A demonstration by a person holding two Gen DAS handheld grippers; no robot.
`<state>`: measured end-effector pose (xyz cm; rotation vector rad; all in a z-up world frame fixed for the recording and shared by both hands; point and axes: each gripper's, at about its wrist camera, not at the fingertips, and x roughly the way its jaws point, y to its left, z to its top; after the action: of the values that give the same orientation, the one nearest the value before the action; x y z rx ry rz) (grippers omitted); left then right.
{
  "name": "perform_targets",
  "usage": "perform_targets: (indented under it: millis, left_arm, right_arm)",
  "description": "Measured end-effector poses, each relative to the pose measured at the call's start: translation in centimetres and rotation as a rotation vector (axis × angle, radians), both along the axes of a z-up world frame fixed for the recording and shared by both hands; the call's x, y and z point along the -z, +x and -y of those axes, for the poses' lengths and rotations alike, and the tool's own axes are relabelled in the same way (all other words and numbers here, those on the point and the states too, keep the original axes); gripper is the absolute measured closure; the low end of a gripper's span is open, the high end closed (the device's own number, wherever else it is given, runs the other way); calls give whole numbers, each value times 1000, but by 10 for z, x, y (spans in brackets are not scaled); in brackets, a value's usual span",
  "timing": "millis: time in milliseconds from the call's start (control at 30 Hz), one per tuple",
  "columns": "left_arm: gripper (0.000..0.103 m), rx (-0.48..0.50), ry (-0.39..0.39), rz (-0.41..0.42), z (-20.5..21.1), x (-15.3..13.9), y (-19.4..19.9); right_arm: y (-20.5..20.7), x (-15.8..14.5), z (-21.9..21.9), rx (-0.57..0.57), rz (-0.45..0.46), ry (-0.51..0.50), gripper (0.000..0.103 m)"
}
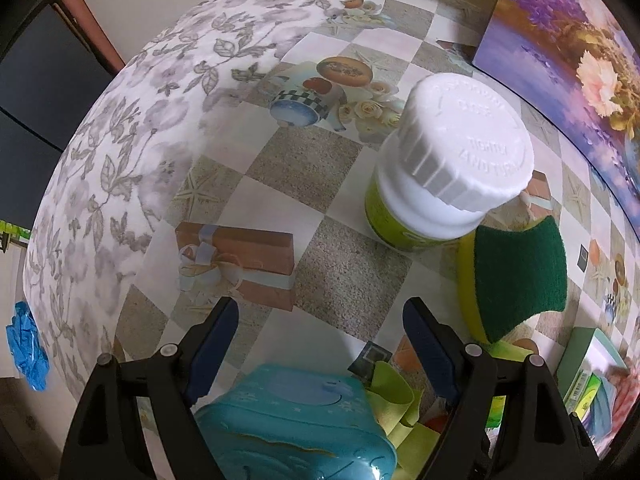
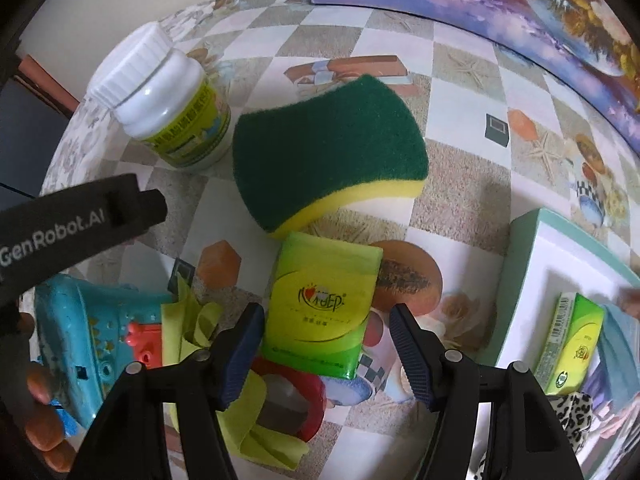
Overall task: Organize soft objects
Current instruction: 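Grasp the green tissue pack with the right gripper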
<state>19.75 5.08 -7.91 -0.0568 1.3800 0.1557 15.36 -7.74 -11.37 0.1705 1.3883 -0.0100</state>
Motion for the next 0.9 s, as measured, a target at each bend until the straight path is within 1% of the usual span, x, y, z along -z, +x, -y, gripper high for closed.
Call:
perform_targets:
  millis: [200,400,533,633,733,833,900]
  left_arm:
    - [18,0,-7,7,1,-2,0]
    - [18,1,-10,19,4,-4,0]
    - [18,3,-15,27,6,-6,0]
    - [18,8,-16,32,8,-8,0]
    - [18,9,-15,34,8,-9,0]
    - [18,9,-15,34,9,-10,-1]
    - [18,11,-15,35,9,-9,-1]
  right_arm:
    - [2,3,3,19,16,-6,34]
    - [2,5,12,32,19,-78,34]
    - [3,6,13,26,29,-72,36]
    - [2,5,9,7,41,-67,42]
    - [2,4,7,11,46,-62,43]
    - [2,5,10,19,51,-78,44]
    - [2,4,11,20,54,-82,49]
